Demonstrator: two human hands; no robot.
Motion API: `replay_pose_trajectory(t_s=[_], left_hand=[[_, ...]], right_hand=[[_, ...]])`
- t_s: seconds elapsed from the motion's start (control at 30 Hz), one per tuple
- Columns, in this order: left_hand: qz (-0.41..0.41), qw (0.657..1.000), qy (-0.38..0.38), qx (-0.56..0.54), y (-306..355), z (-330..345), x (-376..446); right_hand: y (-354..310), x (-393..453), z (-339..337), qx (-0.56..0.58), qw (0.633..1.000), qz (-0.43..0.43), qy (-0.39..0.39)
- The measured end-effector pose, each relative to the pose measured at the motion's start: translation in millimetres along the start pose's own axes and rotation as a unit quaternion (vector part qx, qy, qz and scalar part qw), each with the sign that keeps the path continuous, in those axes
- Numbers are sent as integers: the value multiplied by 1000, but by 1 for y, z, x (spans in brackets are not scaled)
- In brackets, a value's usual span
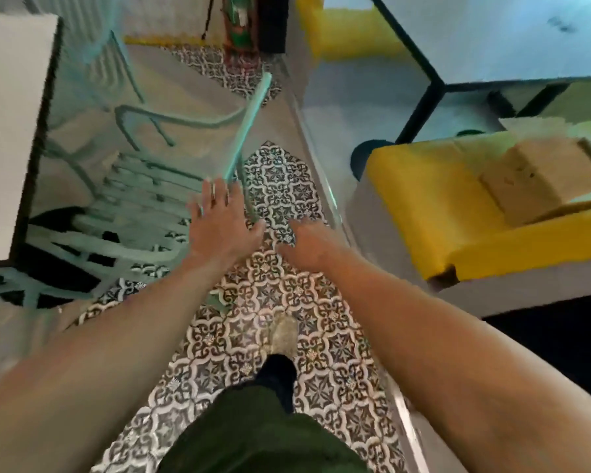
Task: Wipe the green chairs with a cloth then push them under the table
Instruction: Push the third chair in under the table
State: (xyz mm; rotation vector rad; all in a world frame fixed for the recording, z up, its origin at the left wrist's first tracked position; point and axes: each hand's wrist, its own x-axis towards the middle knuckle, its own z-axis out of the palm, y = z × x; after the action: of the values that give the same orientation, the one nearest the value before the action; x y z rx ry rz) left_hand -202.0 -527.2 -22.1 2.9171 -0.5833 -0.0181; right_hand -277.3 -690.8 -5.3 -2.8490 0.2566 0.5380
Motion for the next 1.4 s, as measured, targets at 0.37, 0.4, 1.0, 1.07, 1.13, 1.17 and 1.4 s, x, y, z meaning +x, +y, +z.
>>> replay_pose_trajectory(t_s=[0.37,0.4,1.0,1.07,1.13,1.17,1.4], left_hand=[[-224,972,-30,-68,-36,-40,143],[-236,968,-36,-73,-37,-43,147],[-565,814,-130,-35,12,27,147],[-577,800,-163,-24,12,26,150],[-587,790,-175,-26,15,27,153],[-591,787,-175,-29,19,28,154],[-610,774,-152,-74,79,38,158]], right_hand=[[-33,208,-124,-96,962,-248,61],[-33,220,-129,-111,955,-268,60],[-14,396,-134,-342,795,-497,-58],[-14,401,-134,-350,781,-514,-63],[-13,404,-134,-347,775,-523,-76],[-12,406,-135,-349,770,-529,-77],[15,417,-137,-357,752,-549,-78]])
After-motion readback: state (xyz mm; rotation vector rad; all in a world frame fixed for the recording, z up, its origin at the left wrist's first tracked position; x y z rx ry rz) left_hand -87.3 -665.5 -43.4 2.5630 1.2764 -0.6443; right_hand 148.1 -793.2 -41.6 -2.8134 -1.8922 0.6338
